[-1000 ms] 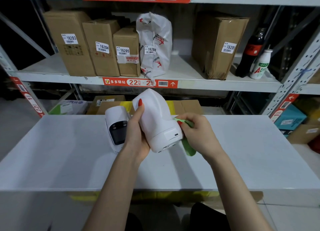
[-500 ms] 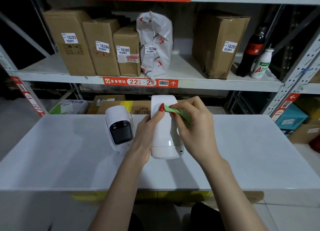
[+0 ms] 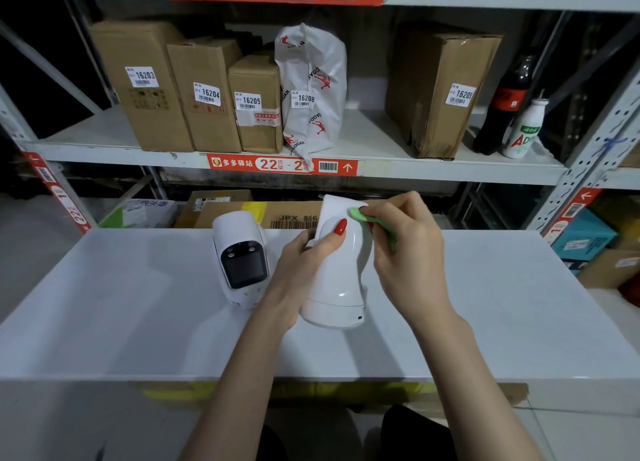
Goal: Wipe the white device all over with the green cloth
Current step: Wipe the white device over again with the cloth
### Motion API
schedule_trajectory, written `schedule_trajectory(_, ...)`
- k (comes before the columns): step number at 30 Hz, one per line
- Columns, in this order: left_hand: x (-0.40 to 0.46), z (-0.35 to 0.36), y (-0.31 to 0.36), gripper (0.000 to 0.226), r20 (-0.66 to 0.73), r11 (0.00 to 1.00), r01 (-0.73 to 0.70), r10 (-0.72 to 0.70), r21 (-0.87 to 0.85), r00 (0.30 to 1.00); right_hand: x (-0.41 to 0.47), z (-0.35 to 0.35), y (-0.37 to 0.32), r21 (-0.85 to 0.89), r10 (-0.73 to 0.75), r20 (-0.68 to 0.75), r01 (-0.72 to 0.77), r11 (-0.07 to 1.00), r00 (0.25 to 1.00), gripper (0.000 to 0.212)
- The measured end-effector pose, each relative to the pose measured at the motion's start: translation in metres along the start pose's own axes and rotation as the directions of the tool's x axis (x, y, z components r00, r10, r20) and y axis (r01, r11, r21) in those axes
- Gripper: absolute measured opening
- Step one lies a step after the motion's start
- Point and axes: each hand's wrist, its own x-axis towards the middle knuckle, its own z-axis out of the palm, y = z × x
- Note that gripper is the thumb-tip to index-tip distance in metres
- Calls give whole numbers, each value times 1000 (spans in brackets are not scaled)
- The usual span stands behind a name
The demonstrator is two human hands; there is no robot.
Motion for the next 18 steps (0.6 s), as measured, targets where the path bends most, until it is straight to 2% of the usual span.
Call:
schedule_trajectory(4,1,-3,-1,58,-39,1000,-5,4,-18,999,-1,3,-4,89,-41,119,31,996,992,28)
schedule_trajectory(8,-1,-6,0,54,-4,1000,-13,13,5,1000,1,3,-2,28,-69,78,67,997,995,26)
schedule_trajectory(13,-3,-11,2,46,79,996,-15,9,83,997,2,-1,5,-19,-7,-18,6,1000,1000,33)
schedule_trajectory(18,-4,-10,0,53,93,997,-8,0,81,996,2,-2,8,-8,-1,47,1,1000,999,31)
